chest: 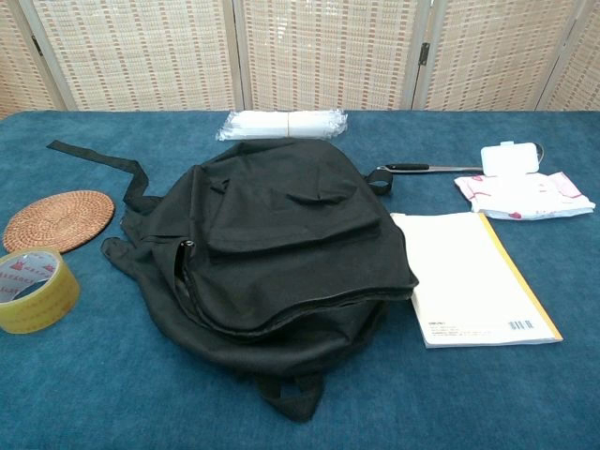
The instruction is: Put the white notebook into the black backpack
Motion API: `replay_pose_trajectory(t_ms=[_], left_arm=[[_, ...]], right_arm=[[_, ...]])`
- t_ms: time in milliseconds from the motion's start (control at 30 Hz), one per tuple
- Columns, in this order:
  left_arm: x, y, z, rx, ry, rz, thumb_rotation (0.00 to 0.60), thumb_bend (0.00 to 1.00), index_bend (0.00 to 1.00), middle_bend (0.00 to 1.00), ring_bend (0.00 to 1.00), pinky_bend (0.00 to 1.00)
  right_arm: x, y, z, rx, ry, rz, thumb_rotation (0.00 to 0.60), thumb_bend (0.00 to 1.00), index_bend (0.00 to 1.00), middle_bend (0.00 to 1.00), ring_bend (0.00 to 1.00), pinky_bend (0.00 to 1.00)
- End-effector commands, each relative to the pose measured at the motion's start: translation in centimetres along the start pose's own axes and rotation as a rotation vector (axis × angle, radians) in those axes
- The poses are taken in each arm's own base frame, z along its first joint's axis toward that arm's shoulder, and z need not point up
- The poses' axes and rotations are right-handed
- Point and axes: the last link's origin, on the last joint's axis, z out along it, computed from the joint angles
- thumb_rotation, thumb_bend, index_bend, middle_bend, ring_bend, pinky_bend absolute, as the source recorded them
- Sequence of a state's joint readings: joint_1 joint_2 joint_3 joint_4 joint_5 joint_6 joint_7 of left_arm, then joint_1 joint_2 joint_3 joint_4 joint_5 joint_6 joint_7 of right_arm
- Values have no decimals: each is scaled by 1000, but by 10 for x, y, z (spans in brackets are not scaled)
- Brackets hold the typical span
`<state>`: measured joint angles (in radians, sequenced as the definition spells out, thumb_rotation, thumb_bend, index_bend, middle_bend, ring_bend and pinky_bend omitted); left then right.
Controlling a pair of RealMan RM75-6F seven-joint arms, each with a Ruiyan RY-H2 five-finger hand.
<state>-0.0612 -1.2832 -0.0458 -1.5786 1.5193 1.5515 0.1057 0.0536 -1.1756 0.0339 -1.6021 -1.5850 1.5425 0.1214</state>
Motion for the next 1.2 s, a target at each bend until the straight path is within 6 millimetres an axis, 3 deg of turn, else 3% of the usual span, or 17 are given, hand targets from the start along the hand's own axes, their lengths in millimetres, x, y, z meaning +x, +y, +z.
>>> replay_pose_trajectory(t_ms=[33, 333, 500, 767, 1000, 1200], left_arm=[[0, 0, 0, 0, -2, 2, 600, 221, 87, 103, 91, 0], [-1, -2, -3, 5, -8, 0, 600, 221, 87, 103, 91, 0], [-1, 2, -4, -6, -8, -1, 600, 221, 87, 103, 91, 0], [1, -2, -10, 18, -9, 6, 600, 221, 87, 103, 91, 0], [2, -3, -13, 36, -15, 13, 600, 221, 87, 103, 91, 0], [2, -3, -13, 39, -16, 13, 600, 220, 87, 103, 90, 0]], right_arm=[[0, 0, 0, 2, -3, -1, 600, 534, 0, 87, 224, 219], [-3, -4, 9, 58, -31, -41, 600, 535, 7, 111, 238, 228], [-24, -11, 37, 138, -130, -129, 600, 518, 29, 147, 257, 260], [-74, -22, 79, 256, -280, -262, 600, 371, 67, 163, 261, 263], [-108, -20, 89, 363, -304, -351, 600, 265, 69, 149, 203, 183], [-124, -13, 93, 416, -312, -394, 600, 265, 68, 131, 178, 145]])
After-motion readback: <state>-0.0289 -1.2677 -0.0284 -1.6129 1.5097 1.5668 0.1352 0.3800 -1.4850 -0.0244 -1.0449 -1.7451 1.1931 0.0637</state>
